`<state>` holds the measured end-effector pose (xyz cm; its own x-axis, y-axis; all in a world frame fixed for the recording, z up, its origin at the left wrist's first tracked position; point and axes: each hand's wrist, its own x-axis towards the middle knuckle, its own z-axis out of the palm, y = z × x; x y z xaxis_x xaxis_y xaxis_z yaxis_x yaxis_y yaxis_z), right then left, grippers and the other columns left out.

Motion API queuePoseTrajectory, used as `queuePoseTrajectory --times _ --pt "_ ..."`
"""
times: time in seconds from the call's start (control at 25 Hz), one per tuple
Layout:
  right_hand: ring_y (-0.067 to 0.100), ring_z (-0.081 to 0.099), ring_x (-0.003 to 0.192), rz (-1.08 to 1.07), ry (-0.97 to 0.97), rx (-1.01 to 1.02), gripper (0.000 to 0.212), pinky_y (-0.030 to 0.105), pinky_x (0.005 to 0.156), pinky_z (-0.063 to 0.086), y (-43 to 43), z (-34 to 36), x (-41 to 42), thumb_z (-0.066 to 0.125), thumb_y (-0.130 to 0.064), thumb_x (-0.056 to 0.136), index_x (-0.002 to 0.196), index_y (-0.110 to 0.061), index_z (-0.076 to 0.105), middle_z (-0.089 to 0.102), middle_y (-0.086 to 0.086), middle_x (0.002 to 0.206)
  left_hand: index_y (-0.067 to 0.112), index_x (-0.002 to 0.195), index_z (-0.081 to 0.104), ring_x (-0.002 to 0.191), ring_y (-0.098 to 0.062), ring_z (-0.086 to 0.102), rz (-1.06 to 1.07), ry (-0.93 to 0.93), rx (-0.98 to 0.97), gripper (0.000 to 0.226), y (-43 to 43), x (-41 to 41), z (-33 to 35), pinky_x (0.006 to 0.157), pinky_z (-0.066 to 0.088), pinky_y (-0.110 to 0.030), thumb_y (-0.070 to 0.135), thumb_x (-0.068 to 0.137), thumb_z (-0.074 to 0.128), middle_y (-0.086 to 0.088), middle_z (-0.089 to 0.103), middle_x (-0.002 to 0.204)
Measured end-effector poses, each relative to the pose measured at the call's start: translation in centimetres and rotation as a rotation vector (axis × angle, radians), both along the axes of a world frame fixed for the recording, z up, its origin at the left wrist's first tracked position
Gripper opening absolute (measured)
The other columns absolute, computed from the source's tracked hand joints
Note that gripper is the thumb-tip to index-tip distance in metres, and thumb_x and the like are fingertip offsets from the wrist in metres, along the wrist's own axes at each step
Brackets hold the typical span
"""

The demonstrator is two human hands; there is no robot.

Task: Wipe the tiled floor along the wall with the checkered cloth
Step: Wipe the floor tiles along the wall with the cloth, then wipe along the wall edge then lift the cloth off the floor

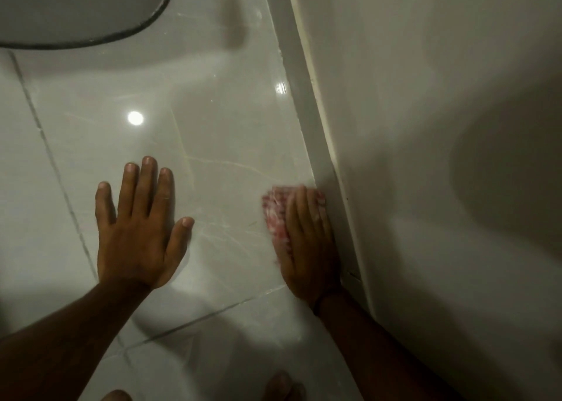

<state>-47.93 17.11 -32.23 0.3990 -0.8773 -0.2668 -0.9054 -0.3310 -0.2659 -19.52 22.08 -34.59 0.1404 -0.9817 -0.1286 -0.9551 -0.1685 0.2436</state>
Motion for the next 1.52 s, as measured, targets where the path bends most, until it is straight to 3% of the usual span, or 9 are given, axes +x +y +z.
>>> queuePoseTrajectory --times 0.52,0.76,0.88,0.96,1.08,1.12,1.2,1.36,1.52 --pt "0.031 0.009 0.164 0.054 -0.119 -0.076 0.077 0.04 0.131 0.001 -18.1 -1.0 10.3 0.046 -0.036 0.104 0.164 -0.001 0.013 0.014 0.018 0.176 0.009 0.171 0.019 0.168 -0.038 0.007 0.013 0.026 0.034 0.081 0.0 -0.4 0.5 0.133 0.0 -0.061 0.053 0.104 0.031 -0.02 0.012 0.181" --pt "0.031 0.022 0.161 -0.054 -0.312 0.107 0.057 0.046 0.133 0.01 -8.4 1.3 4.0 0.037 -0.026 0.109 0.162 -0.005 0.031 0.029 0.019 0.171 0.01 0.171 0.014 0.168 -0.037 0.005 -0.031 0.116 0.174 0.077 2.5 -0.5 2.9 0.132 0.006 -0.061 0.054 0.109 0.027 -0.018 0.008 0.182" --pt "0.004 0.017 0.156 -0.129 -0.379 0.182 0.046 0.033 0.133 0.008 -0.3 2.9 -1.2 0.043 -0.026 0.111 0.156 -0.025 0.036 0.033 -0.002 0.164 0.011 0.171 0.02 0.168 -0.034 0.009 -0.086 0.163 0.238 0.079 7.3 -1.6 6.6 0.132 0.014 -0.06 0.059 0.108 0.018 -0.015 0.014 0.182" --pt "-0.001 0.023 0.153 -0.422 -0.466 0.419 0.052 0.037 0.132 0.021 3.5 4.8 -3.2 0.051 -0.041 0.106 0.156 -0.026 0.043 0.036 -0.01 0.162 0.015 0.172 0.017 0.169 -0.026 0.002 -0.082 0.194 0.29 0.081 9.9 -2.4 9.7 0.134 0.01 -0.055 0.063 0.107 0.014 -0.007 0.009 0.183" --pt "0.0 0.064 0.126 -0.703 -0.703 0.615 0.038 0.025 0.111 0.051 5.4 12.3 -2.6 0.044 -0.031 0.113 0.148 -0.023 0.056 0.063 0.007 0.147 0.015 0.172 0.019 0.169 -0.021 0.001 -0.033 0.188 0.295 0.08 11.5 -2.6 16.4 0.134 0.005 -0.048 0.064 0.108 0.018 -0.003 0.009 0.182" --pt "0.001 0.075 0.094 -0.771 -0.734 0.665 0.035 0.021 0.084 0.061 5.5 15.9 -1.7 0.041 -0.025 0.114 0.141 -0.026 0.064 0.073 0.015 0.122 0.015 0.172 0.02 0.169 -0.022 0.004 -0.02 0.17 0.29 0.08 11.4 -2.4 19.0 0.134 0.004 -0.046 0.064 0.108 0.019 -0.003 0.011 0.182" --pt "0.015 0.054 0.038 -0.834 -0.762 0.762 0.035 0.026 0.035 0.046 5.0 23.7 1.4 0.041 -0.031 0.112 0.133 -0.026 0.069 0.063 0.013 0.066 0.014 0.171 0.021 0.168 -0.026 0.01 0.003 0.133 0.279 0.079 9.8 -1.7 24.7 0.133 0.002 -0.043 0.063 0.11 0.017 -0.005 0.014 0.181" --pt "0.017 0.039 0.034 -0.718 -0.813 0.777 0.03 0.023 0.034 0.038 -0.5 35.5 9.2 0.043 -0.036 0.111 0.131 -0.031 0.064 0.056 -0.003 0.051 0.018 0.172 0.005 0.168 -0.025 -0.006 0.108 0.129 0.242 0.084 2.8 1.1 34.9 0.137 -0.002 -0.047 0.07 0.105 0.0 -0.002 -0.004 0.181" --pt "0.008 0.044 0.036 -0.555 -0.881 0.719 0.038 0.022 0.036 0.04 -12.1 41.2 18.8 0.042 -0.042 0.11 0.132 -0.018 0.061 0.052 -0.004 0.053 0.015 0.172 0.012 0.168 -0.025 -0.003 0.156 0.094 0.097 0.077 -7.3 6.7 40.4 0.136 0.008 -0.055 0.06 0.111 0.015 -0.005 0.004 0.182"
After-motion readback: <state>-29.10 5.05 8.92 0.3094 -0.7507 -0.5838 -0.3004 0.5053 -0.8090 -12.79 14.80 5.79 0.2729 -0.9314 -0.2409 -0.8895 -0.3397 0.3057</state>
